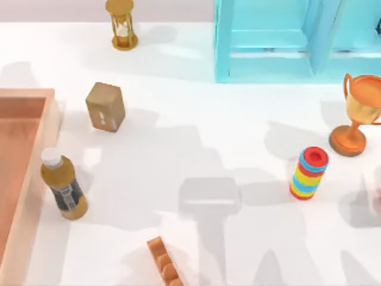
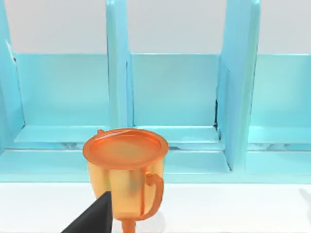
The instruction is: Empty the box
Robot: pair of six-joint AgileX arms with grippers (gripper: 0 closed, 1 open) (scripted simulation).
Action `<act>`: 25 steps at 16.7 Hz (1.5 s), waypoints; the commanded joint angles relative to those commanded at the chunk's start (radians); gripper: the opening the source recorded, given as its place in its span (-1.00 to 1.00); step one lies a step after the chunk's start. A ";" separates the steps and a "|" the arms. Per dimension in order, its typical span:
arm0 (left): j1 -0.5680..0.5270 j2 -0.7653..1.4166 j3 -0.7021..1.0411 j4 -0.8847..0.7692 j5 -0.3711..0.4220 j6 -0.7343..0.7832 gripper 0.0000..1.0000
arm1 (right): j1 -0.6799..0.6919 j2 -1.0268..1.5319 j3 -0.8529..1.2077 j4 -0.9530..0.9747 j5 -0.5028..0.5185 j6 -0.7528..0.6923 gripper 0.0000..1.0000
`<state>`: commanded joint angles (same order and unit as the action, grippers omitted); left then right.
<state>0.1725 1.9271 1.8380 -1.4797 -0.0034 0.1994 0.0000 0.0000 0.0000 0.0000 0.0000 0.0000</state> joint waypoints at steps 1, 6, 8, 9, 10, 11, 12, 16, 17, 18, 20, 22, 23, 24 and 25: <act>0.000 -0.001 0.008 -0.008 0.000 -0.001 -1.00 | 0.000 0.000 0.000 0.000 0.000 0.000 1.00; 0.000 0.005 0.006 -0.006 0.000 -0.001 -1.00 | 0.000 0.000 0.000 0.000 0.000 0.000 1.00; -0.033 0.018 0.011 0.001 0.001 -0.034 -1.00 | 0.000 0.000 0.000 0.000 0.000 0.000 1.00; -0.063 0.029 0.016 0.007 0.001 -0.065 -1.00 | 0.000 0.000 0.000 0.000 0.000 0.000 1.00; -0.100 0.043 0.022 0.015 0.002 -0.102 -1.00 | 0.000 0.000 0.000 0.000 0.000 0.000 1.00; -0.144 0.059 0.028 0.025 0.003 -0.146 -1.00 | 0.000 0.000 0.000 0.000 0.000 0.000 1.00; -0.193 0.078 0.036 0.036 0.004 -0.195 -1.00 | 0.000 0.000 0.000 0.000 0.000 0.000 1.00; -0.421 0.161 0.071 0.090 0.007 -0.419 -1.00 | 0.000 0.000 0.000 0.000 0.000 0.000 1.00; -0.481 0.184 0.080 0.104 0.007 -0.476 -1.00 | 0.000 0.000 0.000 0.000 0.000 0.000 1.00; -0.538 0.205 0.089 0.118 0.007 -0.532 -1.00 | 0.000 0.000 0.000 0.000 0.000 0.000 1.00; -0.644 0.246 0.104 0.144 0.006 -0.637 -1.00 | 0.000 0.000 0.000 0.000 0.000 0.000 1.00; -0.729 0.280 0.116 0.166 0.005 -0.723 -1.00 | 0.000 0.000 0.000 0.000 0.000 0.000 1.00; -0.761 0.293 0.120 0.174 0.005 -0.756 -1.00 | 0.000 0.000 0.000 0.000 0.000 0.000 1.00; -0.784 0.302 0.123 0.181 0.004 -0.780 -1.00 | 0.000 0.000 0.000 0.000 0.000 0.000 1.00; -0.799 0.309 0.125 0.185 0.004 -0.796 -1.00 | 0.000 0.000 0.000 0.000 0.000 0.000 1.00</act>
<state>-0.6268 2.2358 1.9627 -1.2947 0.0002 -0.5963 0.0000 0.0000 0.0000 0.0000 0.0000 0.0000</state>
